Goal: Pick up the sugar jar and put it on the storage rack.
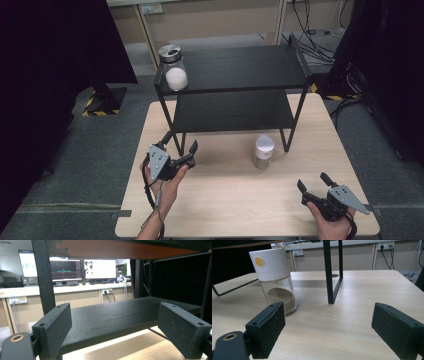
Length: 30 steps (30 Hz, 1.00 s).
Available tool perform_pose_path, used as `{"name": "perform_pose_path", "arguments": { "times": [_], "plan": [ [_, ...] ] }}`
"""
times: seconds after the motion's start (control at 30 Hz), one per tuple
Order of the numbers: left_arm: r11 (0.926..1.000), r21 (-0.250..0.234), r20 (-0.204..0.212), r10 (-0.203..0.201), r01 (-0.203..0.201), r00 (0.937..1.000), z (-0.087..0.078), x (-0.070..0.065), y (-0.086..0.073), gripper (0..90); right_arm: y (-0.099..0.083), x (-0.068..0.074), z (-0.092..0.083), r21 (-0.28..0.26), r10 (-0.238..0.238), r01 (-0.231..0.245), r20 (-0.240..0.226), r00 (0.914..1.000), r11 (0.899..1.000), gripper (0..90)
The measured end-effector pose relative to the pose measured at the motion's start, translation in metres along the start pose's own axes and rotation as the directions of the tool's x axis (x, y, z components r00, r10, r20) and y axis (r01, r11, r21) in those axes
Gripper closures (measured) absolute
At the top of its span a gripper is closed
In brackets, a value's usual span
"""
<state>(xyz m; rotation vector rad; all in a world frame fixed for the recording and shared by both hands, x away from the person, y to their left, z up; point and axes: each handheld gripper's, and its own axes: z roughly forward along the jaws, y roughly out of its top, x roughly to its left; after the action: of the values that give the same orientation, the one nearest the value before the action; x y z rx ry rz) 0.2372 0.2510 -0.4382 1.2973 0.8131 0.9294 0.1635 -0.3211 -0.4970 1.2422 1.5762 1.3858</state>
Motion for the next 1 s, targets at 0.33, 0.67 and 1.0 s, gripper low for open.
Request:
{"name": "perform_pose_path", "arguments": {
  "times": [0.33,0.67,1.0],
  "plan": [
    [0.9996,0.027,-0.004,-0.009,0.009,1.0,-0.004,0.001,-0.01,11.7,0.0,0.0,0.0,0.002,-0.001,0.001,-0.001,1.0,1.0,11.9],
    [0.997,0.076,-0.007,-0.016,0.017,0.9998,-0.008,0.0,-0.025,11.6,0.001,0.0,0.0,0.004,-0.005,0.005,-0.001,1.0,1.0,11.9],
    [0.9905,0.134,0.001,-0.032,0.032,0.9995,-0.007,0.0,-0.038,11.4,0.001,-0.001,0.001,0.006,-0.007,0.007,-0.004,1.0,1.0,11.9]
  ]
}}
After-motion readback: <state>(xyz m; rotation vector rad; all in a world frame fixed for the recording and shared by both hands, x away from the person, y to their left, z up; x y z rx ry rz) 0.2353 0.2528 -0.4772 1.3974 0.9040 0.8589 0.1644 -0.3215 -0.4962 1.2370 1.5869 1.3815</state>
